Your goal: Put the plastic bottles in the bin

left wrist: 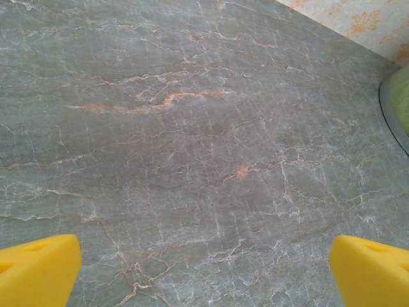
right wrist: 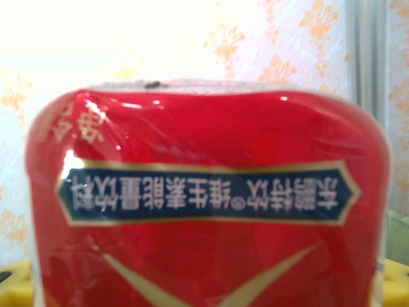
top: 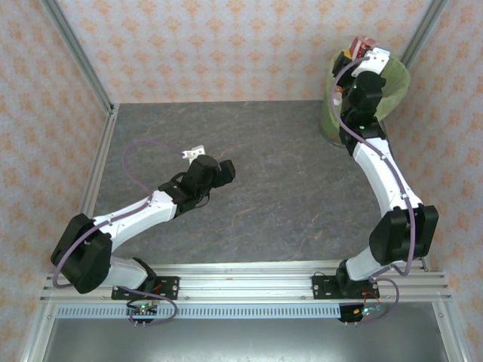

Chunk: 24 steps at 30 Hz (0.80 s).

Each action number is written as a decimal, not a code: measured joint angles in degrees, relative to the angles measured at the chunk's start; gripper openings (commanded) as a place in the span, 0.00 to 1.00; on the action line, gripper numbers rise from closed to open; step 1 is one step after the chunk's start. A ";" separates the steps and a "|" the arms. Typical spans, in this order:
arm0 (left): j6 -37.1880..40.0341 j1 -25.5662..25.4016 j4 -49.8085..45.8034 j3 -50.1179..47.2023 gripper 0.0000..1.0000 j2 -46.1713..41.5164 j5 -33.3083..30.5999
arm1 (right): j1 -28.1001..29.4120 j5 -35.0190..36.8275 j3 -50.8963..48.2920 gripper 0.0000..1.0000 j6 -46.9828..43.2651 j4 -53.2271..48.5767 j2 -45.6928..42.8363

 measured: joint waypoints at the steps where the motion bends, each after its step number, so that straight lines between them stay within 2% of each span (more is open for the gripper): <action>1: 0.00 0.00 0.00 0.00 1.00 0.00 0.00 | -0.50 0.26 0.28 0.56 -0.02 0.85 0.57; 6: 0.00 0.00 -0.02 0.00 1.00 -0.13 -0.04 | -2.80 2.43 5.16 0.57 -4.37 2.80 5.88; 11: -0.02 0.00 -0.04 -0.02 1.00 -1.14 -0.09 | -3.04 5.70 9.57 0.58 -13.38 4.13 11.69; 24: 0.00 0.00 -0.24 -0.33 1.00 -2.05 -0.33 | -2.99 11.61 10.08 0.60 -27.85 10.08 17.66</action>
